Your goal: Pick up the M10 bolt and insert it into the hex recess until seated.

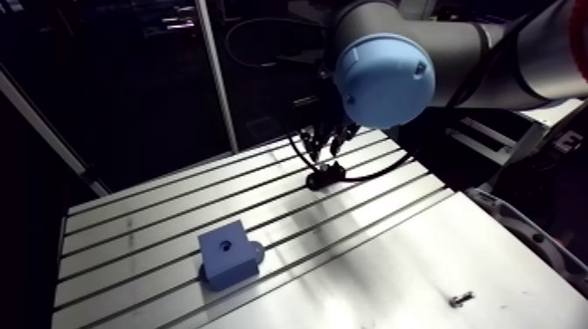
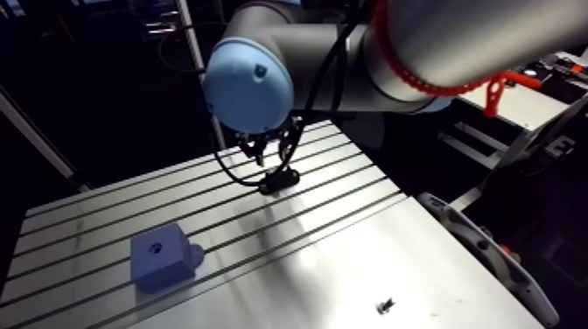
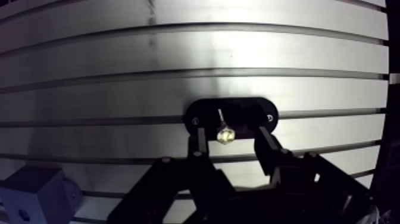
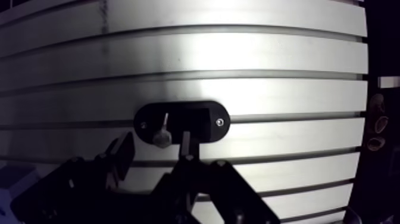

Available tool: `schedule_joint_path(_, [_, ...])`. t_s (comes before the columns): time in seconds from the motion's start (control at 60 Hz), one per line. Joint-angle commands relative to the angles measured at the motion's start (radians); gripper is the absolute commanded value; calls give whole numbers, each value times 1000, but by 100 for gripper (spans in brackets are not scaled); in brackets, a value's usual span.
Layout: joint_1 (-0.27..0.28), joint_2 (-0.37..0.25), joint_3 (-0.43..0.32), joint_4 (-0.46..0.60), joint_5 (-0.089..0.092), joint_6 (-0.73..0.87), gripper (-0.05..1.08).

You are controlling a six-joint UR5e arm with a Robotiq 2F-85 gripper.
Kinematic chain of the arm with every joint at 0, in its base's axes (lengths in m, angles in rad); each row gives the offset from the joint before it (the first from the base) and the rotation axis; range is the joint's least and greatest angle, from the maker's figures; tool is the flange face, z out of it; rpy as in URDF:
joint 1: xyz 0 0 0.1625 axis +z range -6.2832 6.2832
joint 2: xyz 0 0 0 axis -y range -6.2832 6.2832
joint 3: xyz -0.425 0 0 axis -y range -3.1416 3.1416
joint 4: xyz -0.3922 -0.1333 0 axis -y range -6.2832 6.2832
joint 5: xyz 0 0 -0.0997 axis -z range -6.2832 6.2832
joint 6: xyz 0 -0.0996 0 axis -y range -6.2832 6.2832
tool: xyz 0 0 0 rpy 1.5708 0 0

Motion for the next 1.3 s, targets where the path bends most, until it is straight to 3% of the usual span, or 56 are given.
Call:
schedule_joint_path(0.017, [0, 8, 14, -40, 3, -3, 48])
schedule_joint_path(0.417, [0, 14, 21, -40, 10, -2, 48])
schedule_joint_path(1.3, [-3, 30, 23, -41, 9, 29, 48])
